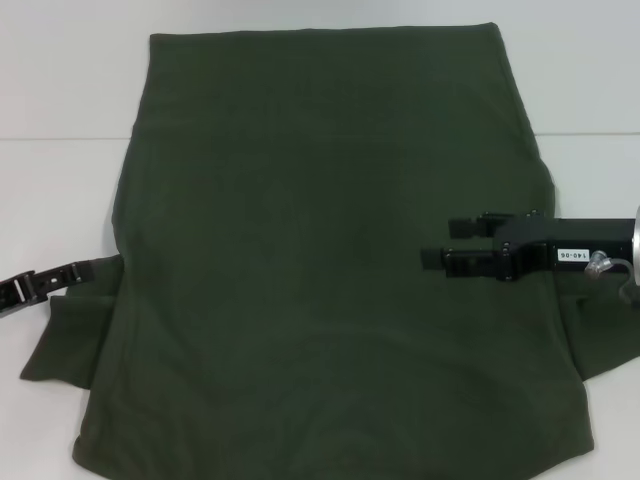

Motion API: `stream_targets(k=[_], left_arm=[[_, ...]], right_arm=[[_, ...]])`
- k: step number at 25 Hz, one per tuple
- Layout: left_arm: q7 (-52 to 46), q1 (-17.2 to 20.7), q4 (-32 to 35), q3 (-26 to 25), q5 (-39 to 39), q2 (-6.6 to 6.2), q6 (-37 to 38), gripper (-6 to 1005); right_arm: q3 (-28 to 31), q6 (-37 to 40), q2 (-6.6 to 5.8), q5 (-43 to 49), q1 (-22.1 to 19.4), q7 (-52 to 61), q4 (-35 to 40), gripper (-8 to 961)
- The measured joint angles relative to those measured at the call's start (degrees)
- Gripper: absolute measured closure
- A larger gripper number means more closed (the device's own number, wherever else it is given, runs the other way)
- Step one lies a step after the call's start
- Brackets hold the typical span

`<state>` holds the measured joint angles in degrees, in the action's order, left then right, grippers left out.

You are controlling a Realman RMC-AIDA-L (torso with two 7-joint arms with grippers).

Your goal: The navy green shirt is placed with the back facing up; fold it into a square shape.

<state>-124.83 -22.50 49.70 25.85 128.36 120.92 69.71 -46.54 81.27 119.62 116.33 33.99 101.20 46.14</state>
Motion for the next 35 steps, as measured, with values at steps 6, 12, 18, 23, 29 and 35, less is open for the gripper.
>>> stream_targets(k=[6, 12, 18, 23, 29, 35], left_arm=[[-0.46, 0.32, -0.25, 0.17, 0.00, 0.14, 1.07, 78], [-0.99, 0.61, -0.28, 0.06, -0.25, 0.23, 2.94, 79], [-1.25, 0.55, -0.92, -0.07, -0.26, 0.30, 0.37, 80], [-2.42, 0.38, -0.97, 0.40, 0.06, 0.28, -1.28, 81], [-2.48, 0.37, -1.28, 0.54, 0.05, 0.27, -0.25, 82], [-2.69, 0.10, -1.46, 0.50, -0.17, 0.08, 1.99, 84]], right_arm=[[-0.04, -0.18, 0.00, 0.01, 0.11, 0.08, 0.00, 128], [-0.03, -0.17, 0.00, 0.03, 0.23, 0.10, 0.00, 128], [-0.06, -0.24, 0.00, 0.10, 0.43, 0.12, 0.00, 128], [-0.06, -0.45, 0.00, 0.16, 0.44, 0.14, 0.00, 127], [0.00, -0.49, 0.00, 0.14, 0.36, 0.14, 0.00, 127], [0.23, -0.61, -0.17, 0.24, 0.41, 0.14, 0.00, 127]])
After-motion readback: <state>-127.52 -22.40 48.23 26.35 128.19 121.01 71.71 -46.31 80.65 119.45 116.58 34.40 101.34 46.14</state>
